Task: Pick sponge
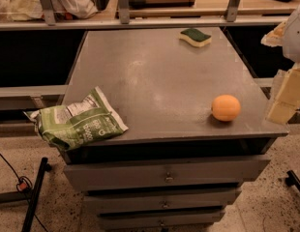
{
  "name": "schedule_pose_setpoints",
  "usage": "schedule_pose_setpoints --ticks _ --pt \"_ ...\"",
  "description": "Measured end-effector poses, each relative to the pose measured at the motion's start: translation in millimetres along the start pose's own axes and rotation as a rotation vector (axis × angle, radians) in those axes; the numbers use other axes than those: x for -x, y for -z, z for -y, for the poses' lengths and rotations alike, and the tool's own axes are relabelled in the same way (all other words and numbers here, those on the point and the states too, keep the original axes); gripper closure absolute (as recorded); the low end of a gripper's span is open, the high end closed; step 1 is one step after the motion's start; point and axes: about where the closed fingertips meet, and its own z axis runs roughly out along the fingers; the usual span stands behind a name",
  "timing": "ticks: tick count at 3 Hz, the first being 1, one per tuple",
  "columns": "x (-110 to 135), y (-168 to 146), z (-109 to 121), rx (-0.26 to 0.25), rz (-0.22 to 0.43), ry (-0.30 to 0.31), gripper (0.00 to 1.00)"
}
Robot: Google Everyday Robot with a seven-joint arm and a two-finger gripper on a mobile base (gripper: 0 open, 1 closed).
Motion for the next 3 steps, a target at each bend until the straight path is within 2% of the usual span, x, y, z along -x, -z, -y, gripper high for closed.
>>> schedule_pose_setpoints --ticks 1,2,3 --pt "0.0 0.8 0.9 -0.005 0.001 -0.002 0.0" --pt "-12.3 0.0 41.4 -0.076 -0.011 -0.053 0.0" --pt "-34.6 -2.3 106.9 -0.174 0.044 -0.108 0.0"
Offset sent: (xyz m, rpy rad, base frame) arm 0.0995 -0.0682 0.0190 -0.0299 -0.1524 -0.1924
